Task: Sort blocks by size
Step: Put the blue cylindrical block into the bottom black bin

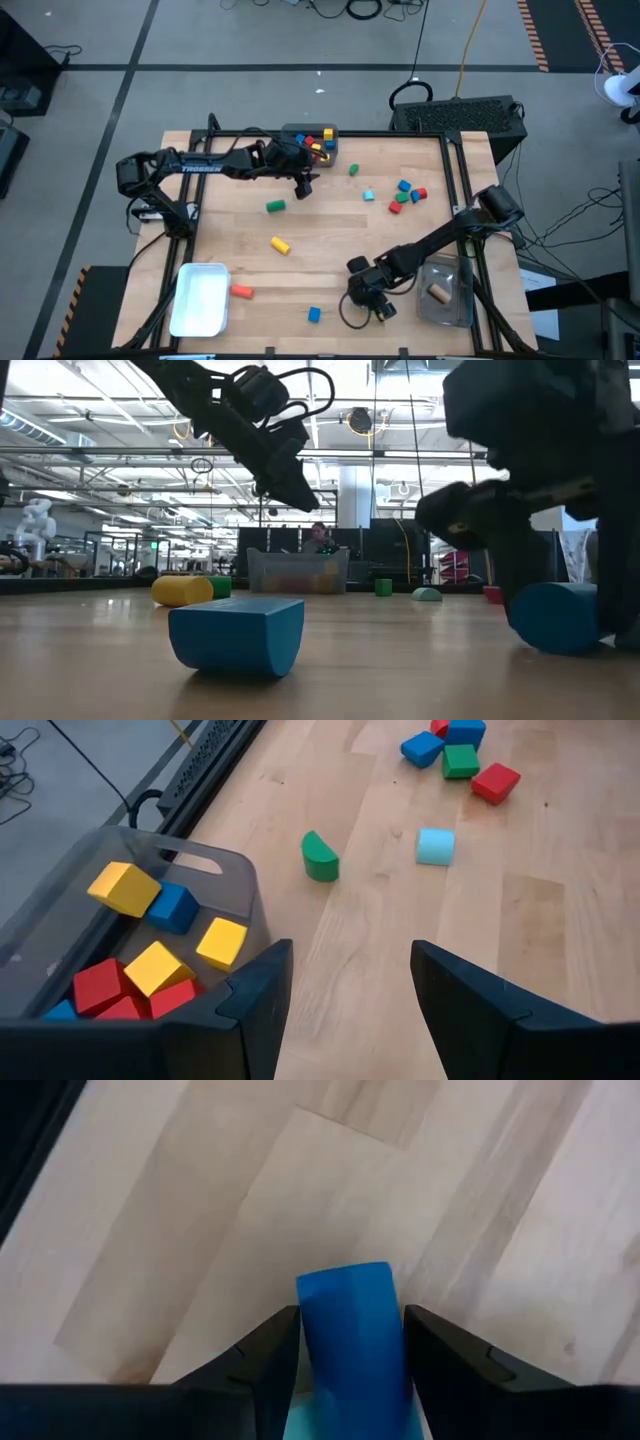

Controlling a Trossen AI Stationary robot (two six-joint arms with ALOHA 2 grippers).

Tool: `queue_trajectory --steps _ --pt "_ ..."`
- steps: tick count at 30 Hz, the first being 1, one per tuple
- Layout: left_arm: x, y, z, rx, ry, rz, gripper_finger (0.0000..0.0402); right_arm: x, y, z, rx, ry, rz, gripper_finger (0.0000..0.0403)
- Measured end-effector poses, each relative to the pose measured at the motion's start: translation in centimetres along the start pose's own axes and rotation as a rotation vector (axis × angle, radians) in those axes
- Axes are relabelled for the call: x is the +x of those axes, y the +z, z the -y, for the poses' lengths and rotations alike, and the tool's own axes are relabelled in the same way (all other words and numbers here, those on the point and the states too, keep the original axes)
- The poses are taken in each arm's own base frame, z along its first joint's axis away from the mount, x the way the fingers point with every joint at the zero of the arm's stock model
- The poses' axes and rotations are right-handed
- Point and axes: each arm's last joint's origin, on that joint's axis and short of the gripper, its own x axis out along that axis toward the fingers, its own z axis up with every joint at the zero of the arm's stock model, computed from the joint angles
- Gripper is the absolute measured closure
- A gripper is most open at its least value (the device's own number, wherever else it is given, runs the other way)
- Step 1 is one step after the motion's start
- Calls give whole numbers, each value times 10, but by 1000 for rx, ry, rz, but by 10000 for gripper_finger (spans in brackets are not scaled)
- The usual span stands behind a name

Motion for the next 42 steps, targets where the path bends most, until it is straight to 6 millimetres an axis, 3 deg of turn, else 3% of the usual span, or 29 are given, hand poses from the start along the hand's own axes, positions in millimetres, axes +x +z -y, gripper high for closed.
queue_trajectory --steps 5,12,18,25,32,42 --pt "0 0 6 8 -13 0 194 6 -2 1 13 -6 -25 244" --pt "0 1 12 12 -28 1 194 4 -2 1 29 -5 -26 288" --pt "0 0 15 3 -25 -12 194 -8 6 -2 34 -19 -138 281" --pt "0 -1 15 3 -16 -22 194 -43 21 -7 34 -85 -287 287" --pt "0 -3 15 3 -16 -42 194 -84 10 -14 136 -146 -416 286" --pt "0 -3 15 4 -12 -40 194 -167 -10 -40 306 -291 -293 286"
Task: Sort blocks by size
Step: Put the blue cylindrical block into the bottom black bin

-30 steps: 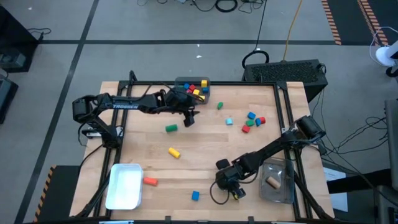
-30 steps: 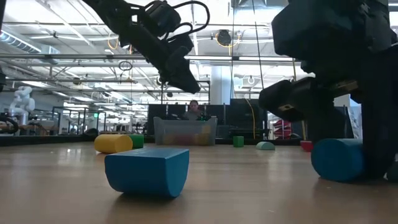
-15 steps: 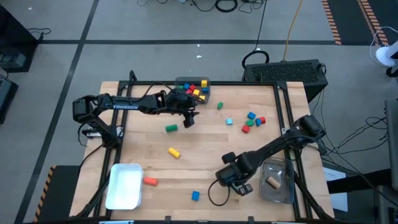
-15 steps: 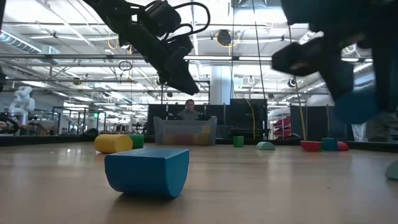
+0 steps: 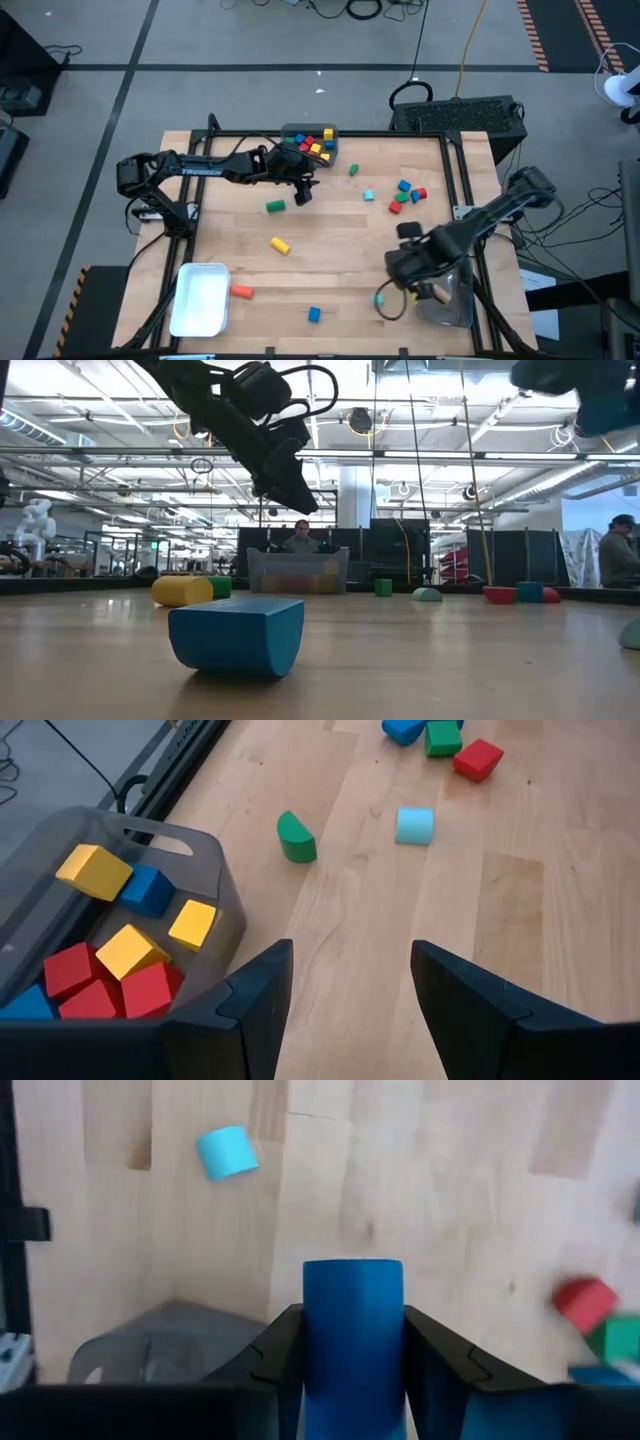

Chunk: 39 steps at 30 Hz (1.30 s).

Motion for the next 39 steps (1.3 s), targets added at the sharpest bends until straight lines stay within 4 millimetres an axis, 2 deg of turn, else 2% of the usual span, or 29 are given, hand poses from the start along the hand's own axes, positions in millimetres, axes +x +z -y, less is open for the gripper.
queue_trajectory --steps 7,13,18,25,31,39 --pt "0 0 0 0 0 1 194 -27 -39 -5 166 -39 -25 285" --pt "0 0 0 -1 0 1 194 -21 -64 -18 223 -69 -58 285" --pt "0 0 0 -1 0 2 194 -2 -80 -29 242 -96 -84 285" --pt "0 0 0 -26 0 3 194 35 -91 -41 251 -51 -50 284" --pt "0 0 2 -24 -5 3 194 68 -104 -43 376 -25 -58 284" --pt "0 1 10 -9 -2 3 194 98 -115 -41 468 -3 -39 273"
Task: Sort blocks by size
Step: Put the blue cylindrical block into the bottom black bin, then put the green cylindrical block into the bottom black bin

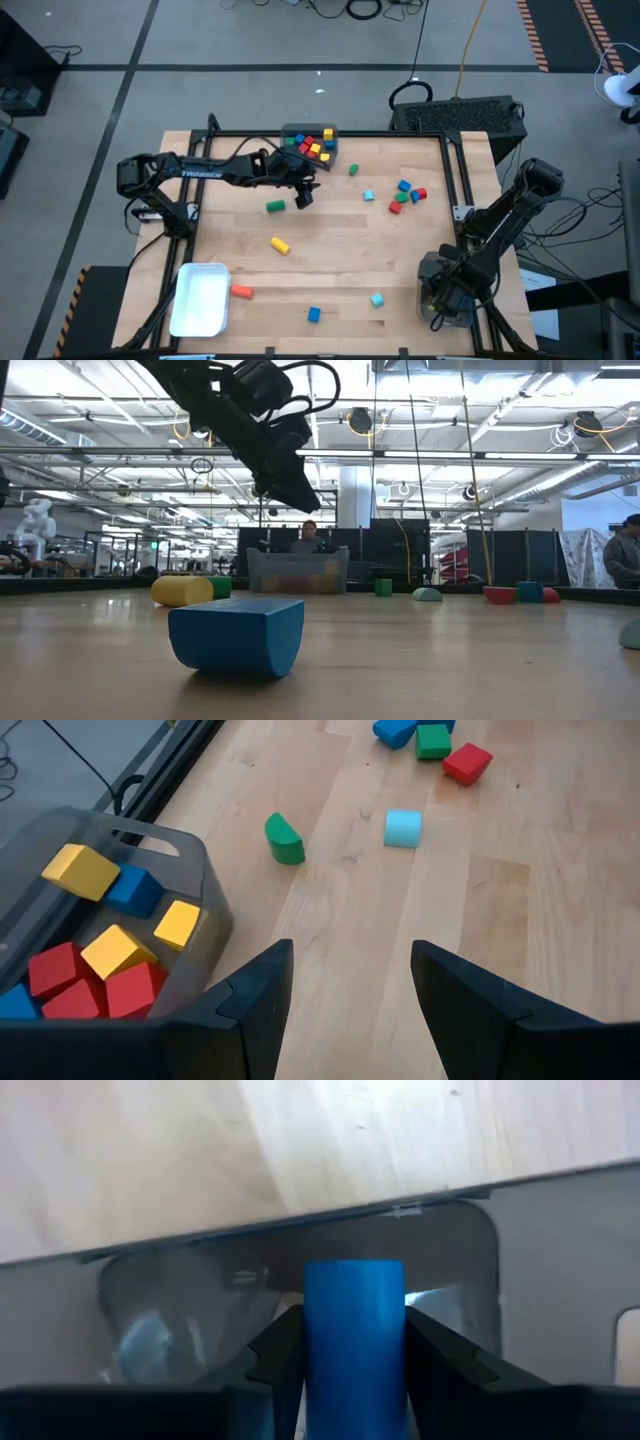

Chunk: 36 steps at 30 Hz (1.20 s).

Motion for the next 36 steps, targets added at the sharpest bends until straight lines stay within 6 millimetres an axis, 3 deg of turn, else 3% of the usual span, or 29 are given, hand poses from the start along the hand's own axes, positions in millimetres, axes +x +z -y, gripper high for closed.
queue_trajectory --steps 10,20,31,36 --pt "0 0 8 13 -13 0 194 18 -4 9 62 -7 0 269" --pt "0 0 8 -5 -9 -3 194 15 -3 7 61 0 -5 239" --pt "0 -1 6 21 67 -10 194 -20 2 -2 9 -46 -38 235" --pt "-1 -9 3 39 137 -93 194 -43 13 -12 -49 -24 69 243"
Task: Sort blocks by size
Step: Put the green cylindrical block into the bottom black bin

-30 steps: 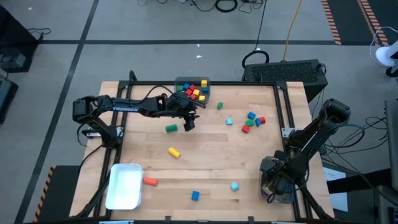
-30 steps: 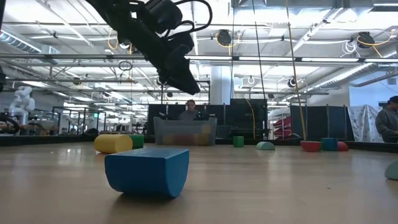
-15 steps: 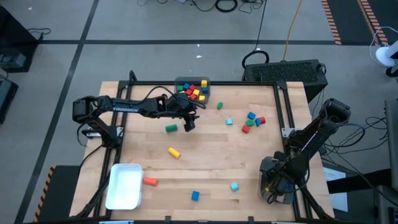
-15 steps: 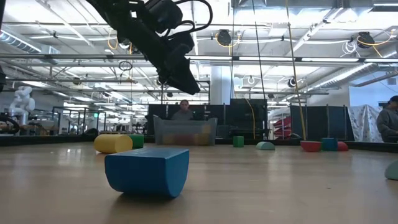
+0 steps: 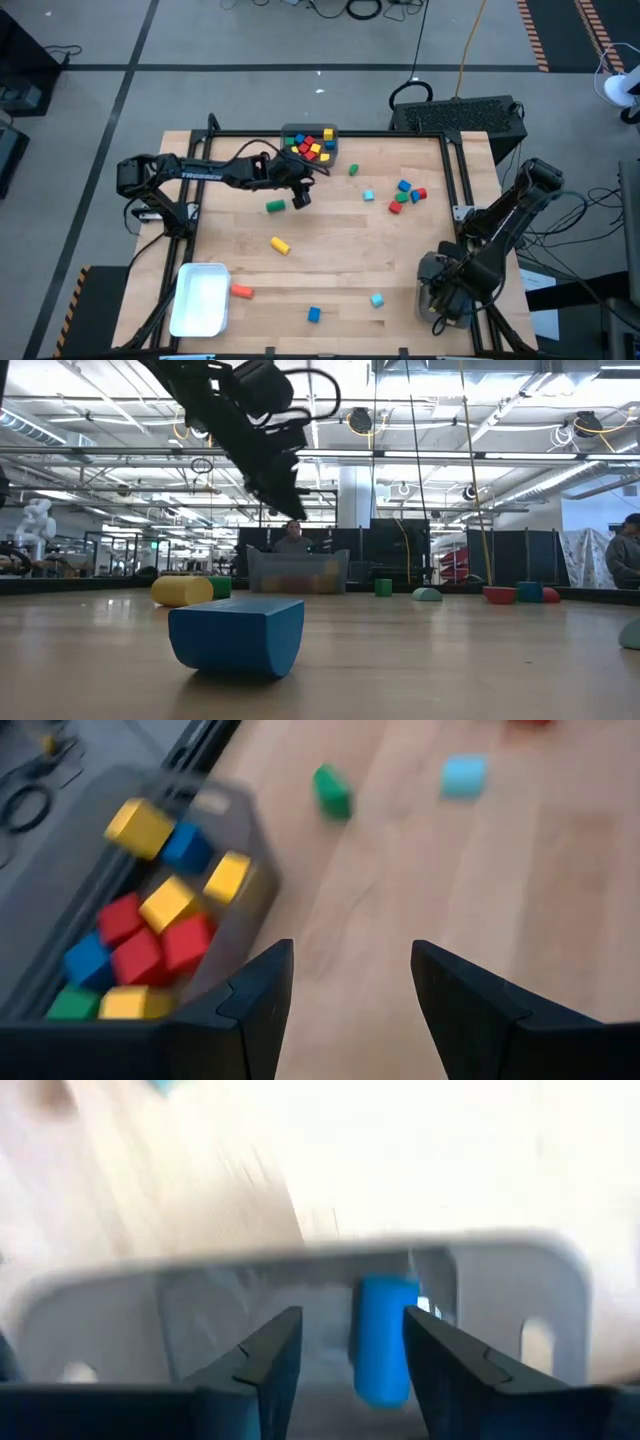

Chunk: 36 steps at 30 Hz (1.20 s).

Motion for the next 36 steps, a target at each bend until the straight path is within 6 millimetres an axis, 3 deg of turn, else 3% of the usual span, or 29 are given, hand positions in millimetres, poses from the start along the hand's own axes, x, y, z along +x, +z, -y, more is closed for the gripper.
queue_trajectory --steps 6,15,19,26,32,36 --pt "-6 -8 -3 21 71 -96 194 -21 30 -2 -44 -35 258 247" --pt "-74 -5 -4 -50 104 -72 194 -16 93 19 -113 -99 418 234" --pt "-91 -7 7 -56 116 -61 195 -14 126 26 -177 -39 529 228" --pt "-96 -23 30 -5 103 -189 194 -6 178 46 -262 52 643 225" --pt "-92 -44 40 15 102 -279 194 23 221 66 -298 89 688 225" --pt "-81 -62 39 18 123 -297 194 47 239 78 -299 106 671 225"
